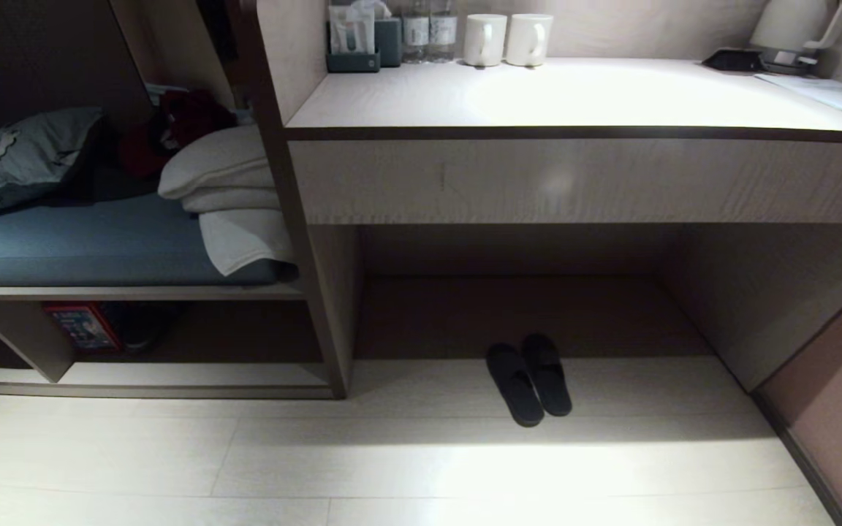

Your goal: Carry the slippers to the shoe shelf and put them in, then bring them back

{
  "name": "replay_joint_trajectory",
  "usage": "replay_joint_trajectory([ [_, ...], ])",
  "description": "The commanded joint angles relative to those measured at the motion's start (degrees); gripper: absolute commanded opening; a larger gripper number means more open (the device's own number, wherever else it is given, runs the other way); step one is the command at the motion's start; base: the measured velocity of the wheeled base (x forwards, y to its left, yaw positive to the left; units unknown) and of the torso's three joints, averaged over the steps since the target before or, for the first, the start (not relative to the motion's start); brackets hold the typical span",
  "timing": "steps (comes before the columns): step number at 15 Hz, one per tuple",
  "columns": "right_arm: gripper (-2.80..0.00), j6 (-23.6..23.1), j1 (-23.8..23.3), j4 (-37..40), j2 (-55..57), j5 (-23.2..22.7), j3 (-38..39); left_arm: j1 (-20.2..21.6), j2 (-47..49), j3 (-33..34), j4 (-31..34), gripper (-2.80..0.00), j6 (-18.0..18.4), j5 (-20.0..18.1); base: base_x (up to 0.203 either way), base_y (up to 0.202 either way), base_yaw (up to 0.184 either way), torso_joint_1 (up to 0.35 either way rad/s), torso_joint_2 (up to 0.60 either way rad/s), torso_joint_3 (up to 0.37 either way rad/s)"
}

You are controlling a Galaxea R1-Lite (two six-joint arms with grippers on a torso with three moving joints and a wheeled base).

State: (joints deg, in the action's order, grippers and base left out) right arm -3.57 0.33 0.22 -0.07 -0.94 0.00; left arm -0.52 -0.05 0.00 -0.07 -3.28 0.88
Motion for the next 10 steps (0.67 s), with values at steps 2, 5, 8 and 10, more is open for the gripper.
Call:
replay_joint_trajectory([
  [2, -2.80, 0.0, 0.0, 0.0, 0.1, 0.0, 0.0, 0.0, 0.0, 0.0, 0.0, -2.80, -0.1, 0.0, 0.000, 0.000, 0.000, 0.005, 0.00, 0.199],
  [5, -2.80, 0.0, 0.0, 0.0, 0.1, 0.0, 0.0, 0.0, 0.0, 0.0, 0.0, -2.80, -0.1, 0.0, 0.000, 0.000, 0.000, 0.000, 0.00, 0.206],
  [8, -2.80, 0.0, 0.0, 0.0, 0.1, 0.0, 0.0, 0.0, 0.0, 0.0, 0.0, -2.80, -0.1, 0.0, 0.000, 0.000, 0.000, 0.003, 0.00, 0.204],
  [10, -2.80, 0.0, 0.0, 0.0, 0.1, 0.0, 0.0, 0.0, 0.0, 0.0, 0.0, -2.80, -0.1, 0.0, 0.000, 0.000, 0.000, 0.001, 0.00, 0.202],
])
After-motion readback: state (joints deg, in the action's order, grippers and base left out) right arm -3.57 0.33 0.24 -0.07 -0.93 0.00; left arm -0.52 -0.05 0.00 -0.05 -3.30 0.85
